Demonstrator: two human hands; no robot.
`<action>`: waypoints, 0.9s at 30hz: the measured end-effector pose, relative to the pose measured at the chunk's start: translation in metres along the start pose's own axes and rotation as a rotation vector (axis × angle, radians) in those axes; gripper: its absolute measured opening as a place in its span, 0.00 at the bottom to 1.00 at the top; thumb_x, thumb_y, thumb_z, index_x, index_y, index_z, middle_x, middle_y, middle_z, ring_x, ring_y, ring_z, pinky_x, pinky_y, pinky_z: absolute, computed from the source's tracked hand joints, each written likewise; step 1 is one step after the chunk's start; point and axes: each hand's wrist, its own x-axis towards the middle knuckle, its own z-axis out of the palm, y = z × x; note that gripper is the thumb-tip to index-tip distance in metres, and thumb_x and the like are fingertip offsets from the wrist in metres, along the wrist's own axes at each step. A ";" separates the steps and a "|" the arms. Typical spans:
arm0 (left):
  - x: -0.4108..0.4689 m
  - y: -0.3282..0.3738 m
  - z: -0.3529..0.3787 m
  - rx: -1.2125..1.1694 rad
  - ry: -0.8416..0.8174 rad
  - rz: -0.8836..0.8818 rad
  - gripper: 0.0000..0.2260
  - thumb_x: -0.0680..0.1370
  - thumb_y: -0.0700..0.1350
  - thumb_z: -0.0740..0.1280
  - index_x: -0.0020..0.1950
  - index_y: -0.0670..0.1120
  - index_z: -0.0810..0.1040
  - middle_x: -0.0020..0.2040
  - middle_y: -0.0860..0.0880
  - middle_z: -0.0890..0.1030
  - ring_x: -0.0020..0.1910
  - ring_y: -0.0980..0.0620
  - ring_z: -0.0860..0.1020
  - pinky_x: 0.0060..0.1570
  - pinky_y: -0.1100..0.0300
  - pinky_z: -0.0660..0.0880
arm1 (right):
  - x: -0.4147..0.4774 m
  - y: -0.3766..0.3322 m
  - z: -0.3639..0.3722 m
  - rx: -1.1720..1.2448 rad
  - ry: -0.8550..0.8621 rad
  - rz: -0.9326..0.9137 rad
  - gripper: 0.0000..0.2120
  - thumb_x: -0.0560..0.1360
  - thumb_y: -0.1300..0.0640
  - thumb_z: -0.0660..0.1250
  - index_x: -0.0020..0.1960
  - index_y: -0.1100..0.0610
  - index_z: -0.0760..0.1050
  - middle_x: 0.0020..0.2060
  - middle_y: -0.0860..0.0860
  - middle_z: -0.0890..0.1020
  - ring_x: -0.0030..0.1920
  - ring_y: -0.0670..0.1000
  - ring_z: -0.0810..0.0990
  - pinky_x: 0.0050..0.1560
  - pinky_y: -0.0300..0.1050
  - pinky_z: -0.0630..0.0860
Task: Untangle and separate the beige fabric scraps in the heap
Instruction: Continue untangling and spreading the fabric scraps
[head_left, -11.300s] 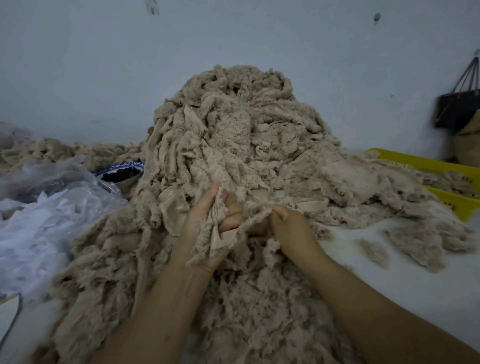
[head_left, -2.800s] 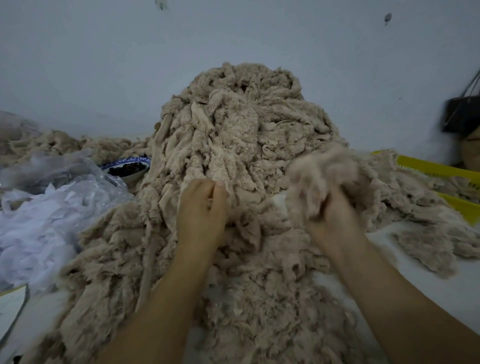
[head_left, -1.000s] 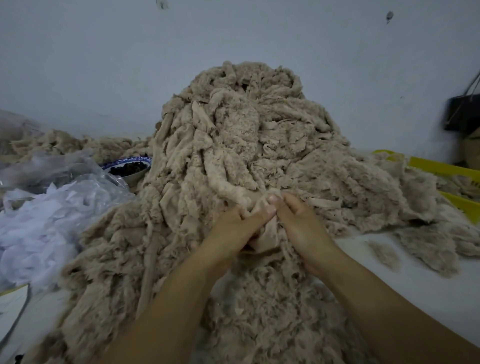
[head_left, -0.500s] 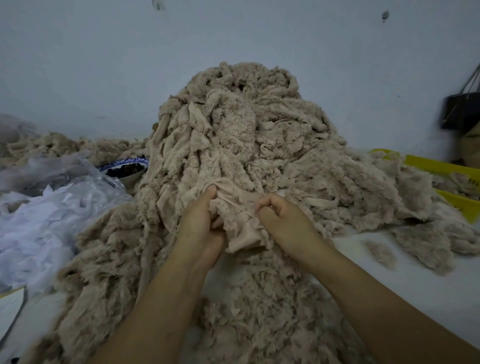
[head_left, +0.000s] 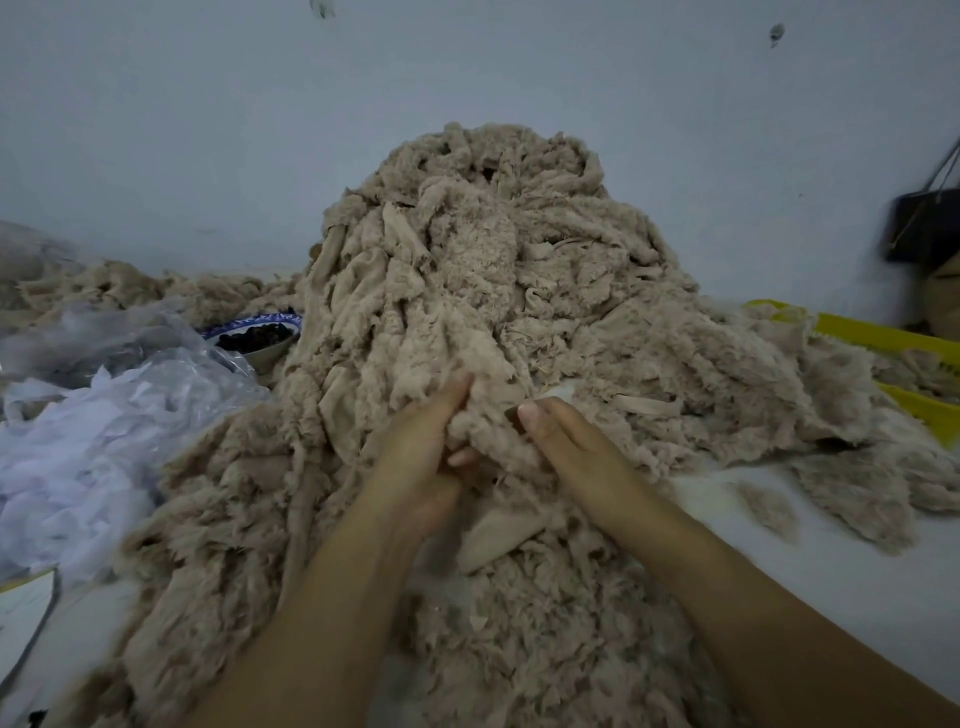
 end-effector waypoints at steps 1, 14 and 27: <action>-0.004 -0.002 0.002 0.047 -0.024 -0.026 0.10 0.70 0.48 0.73 0.36 0.42 0.79 0.26 0.48 0.73 0.19 0.56 0.65 0.20 0.66 0.64 | -0.001 -0.001 0.002 -0.018 -0.001 -0.002 0.26 0.68 0.22 0.56 0.48 0.41 0.76 0.45 0.43 0.82 0.46 0.39 0.81 0.50 0.41 0.77; 0.005 0.015 -0.018 -0.308 0.200 0.040 0.14 0.82 0.46 0.64 0.36 0.48 0.75 0.21 0.54 0.65 0.17 0.59 0.60 0.15 0.69 0.56 | -0.001 -0.008 -0.004 0.109 0.047 -0.030 0.23 0.72 0.29 0.59 0.31 0.46 0.71 0.27 0.42 0.74 0.30 0.42 0.73 0.34 0.33 0.70; -0.001 0.003 0.000 -0.119 0.286 0.098 0.14 0.82 0.45 0.65 0.64 0.38 0.78 0.40 0.46 0.84 0.23 0.57 0.78 0.18 0.69 0.67 | -0.001 -0.012 0.004 0.050 -0.038 -0.095 0.19 0.76 0.38 0.59 0.31 0.48 0.64 0.25 0.41 0.64 0.27 0.41 0.63 0.29 0.34 0.62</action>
